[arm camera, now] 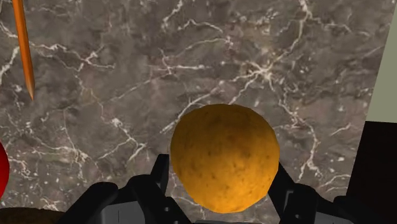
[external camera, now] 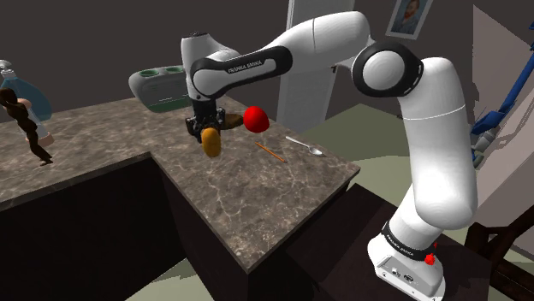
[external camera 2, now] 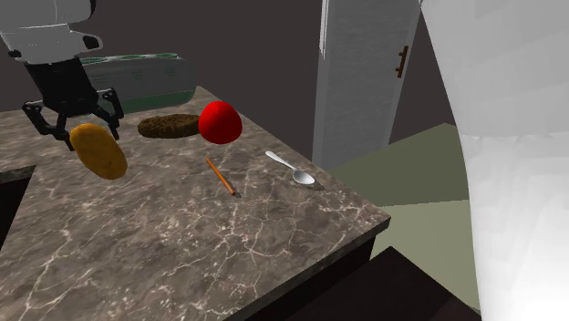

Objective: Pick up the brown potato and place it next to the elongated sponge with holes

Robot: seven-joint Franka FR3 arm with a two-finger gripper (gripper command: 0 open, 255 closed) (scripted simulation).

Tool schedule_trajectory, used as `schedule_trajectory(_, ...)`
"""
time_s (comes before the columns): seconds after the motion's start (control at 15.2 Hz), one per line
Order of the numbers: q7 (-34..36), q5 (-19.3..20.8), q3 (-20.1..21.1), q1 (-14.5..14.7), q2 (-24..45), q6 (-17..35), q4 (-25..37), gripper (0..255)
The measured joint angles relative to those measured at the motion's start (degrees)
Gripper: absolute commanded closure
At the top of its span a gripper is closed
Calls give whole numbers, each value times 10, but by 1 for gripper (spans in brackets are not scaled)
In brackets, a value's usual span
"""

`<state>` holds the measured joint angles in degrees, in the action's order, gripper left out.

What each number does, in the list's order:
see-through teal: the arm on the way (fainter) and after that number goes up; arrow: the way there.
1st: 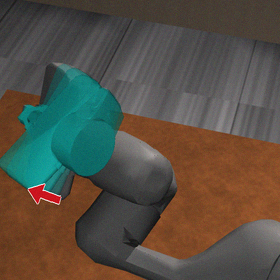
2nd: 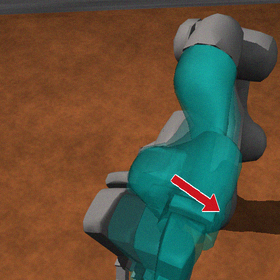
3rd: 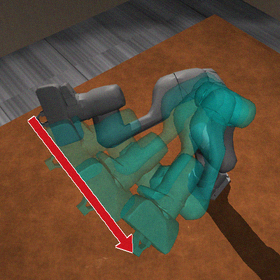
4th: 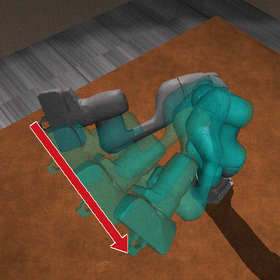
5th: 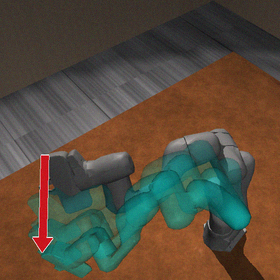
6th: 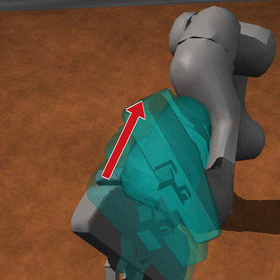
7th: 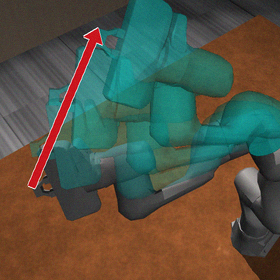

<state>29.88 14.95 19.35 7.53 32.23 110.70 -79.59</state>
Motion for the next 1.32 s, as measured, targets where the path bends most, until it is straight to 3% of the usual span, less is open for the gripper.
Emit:
schedule_trajectory(0.66, 10, 11, -4, -1, 14, 62, -36, 255)
schedule_trajectory(1.06, 10, 12, -4, -2, 16, 68, -37, 255)
schedule_trajectory(1.12, 11, 13, -5, 0, 20, 66, -32, 0)
schedule_trajectory(1.32, 14, 14, -4, 3, 24, 71, -34, 0)
